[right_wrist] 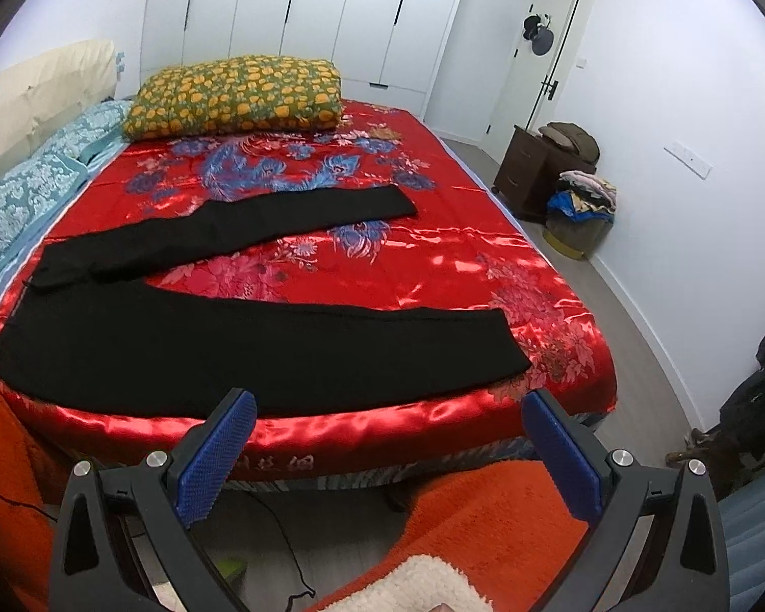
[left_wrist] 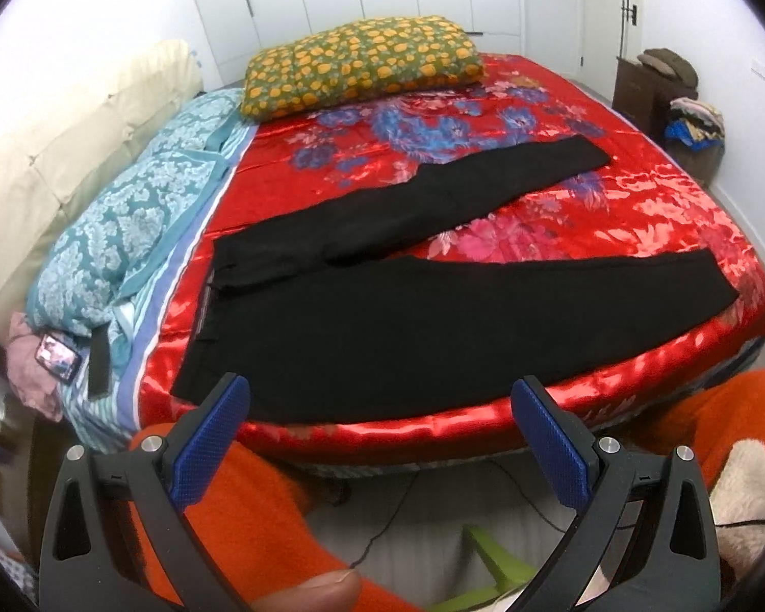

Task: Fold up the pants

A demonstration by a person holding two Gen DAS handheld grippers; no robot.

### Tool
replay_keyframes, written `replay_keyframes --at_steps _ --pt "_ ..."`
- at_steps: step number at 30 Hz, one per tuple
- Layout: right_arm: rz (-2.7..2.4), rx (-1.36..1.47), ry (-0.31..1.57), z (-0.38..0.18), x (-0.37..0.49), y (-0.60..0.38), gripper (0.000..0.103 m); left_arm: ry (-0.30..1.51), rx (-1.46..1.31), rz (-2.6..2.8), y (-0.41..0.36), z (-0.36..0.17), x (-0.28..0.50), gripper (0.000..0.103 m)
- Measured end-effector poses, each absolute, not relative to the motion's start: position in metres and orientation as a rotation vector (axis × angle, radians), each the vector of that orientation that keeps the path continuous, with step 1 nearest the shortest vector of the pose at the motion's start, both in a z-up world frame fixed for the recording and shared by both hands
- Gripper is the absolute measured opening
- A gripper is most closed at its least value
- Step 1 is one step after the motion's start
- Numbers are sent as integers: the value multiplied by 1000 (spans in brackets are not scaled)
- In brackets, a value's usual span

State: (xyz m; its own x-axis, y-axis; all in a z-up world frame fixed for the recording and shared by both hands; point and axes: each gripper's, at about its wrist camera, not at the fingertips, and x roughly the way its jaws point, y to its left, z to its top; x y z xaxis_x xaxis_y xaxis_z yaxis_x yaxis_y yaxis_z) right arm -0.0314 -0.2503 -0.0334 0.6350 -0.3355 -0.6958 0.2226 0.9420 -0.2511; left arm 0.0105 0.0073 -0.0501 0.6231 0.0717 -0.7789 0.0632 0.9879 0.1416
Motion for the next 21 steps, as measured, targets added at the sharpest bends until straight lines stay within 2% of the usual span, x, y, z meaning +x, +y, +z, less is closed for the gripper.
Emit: replay_keyframes --at_steps 21 --pt "-350 -195 904 -44 -26 -249 103 899 175 6 7 -52 9 102"
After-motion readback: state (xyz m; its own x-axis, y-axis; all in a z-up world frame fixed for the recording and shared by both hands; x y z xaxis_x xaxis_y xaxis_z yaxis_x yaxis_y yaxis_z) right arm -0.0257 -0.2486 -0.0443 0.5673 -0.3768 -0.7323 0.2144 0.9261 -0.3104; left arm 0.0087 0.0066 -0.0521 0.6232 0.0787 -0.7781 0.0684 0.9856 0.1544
